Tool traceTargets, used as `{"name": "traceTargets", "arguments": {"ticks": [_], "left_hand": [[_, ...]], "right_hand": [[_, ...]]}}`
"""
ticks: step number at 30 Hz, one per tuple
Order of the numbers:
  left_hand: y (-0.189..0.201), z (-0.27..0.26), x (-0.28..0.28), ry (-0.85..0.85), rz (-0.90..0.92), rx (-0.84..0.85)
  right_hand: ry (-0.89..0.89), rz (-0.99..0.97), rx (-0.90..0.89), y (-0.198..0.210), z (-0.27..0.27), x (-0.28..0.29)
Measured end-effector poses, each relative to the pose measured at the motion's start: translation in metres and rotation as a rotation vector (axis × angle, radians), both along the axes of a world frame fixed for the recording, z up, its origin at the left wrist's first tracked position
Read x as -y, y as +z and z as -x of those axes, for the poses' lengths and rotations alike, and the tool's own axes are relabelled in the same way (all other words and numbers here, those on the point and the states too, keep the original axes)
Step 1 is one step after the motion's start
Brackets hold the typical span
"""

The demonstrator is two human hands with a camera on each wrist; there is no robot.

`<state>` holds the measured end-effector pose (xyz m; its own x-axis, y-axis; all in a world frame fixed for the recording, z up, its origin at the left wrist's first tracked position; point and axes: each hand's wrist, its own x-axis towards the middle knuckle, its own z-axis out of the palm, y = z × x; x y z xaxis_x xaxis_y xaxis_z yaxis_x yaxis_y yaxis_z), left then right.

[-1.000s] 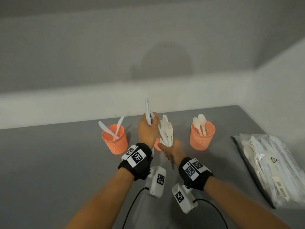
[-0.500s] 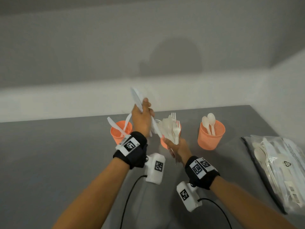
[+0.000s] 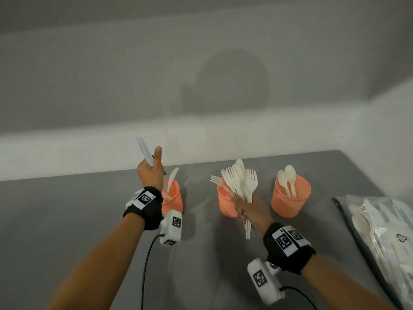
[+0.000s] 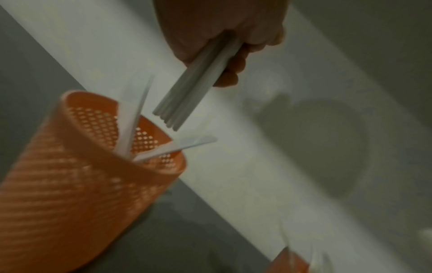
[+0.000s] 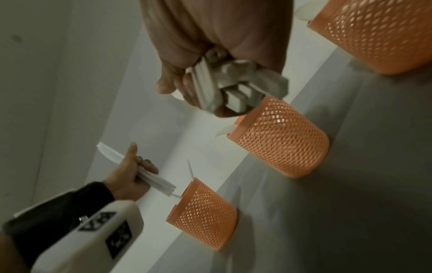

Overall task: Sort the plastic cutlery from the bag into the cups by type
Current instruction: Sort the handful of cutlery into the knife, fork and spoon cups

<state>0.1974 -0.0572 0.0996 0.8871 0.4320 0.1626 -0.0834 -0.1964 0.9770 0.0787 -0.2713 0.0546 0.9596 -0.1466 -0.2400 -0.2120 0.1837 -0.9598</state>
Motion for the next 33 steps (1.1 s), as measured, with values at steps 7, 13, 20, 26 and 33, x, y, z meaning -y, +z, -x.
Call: {"name": "traceTargets", "arguments": {"ticks": [7,13,20,26,33], "left_hand": [[-0.048,0.003,-0.008,-0.061,-0.141,-0.091],[-0.028,0.016,-0.009,0.000,-0.460,0.176],[0.004,0.073,0.053,-0.404,-0.008,-0.033],[-0.016,0.100,0.111,-0.596,0.308,-0.321],[-0.012,0.111,0.139,-0.479,0.393,-0.346]], "right_hand": [[0.001,0.070,0.012,-0.002,-0.006,0.004],[-0.013,0.089,0.015,0.000,-0.008,-0.001],[-0.003,0.114,0.115,-0.005,-0.004,-0.012],[0.035,0.659,0.133,-0.007,0.010,-0.022],[0.117,0.561,0.142,0.007,0.033,-0.004]]}}
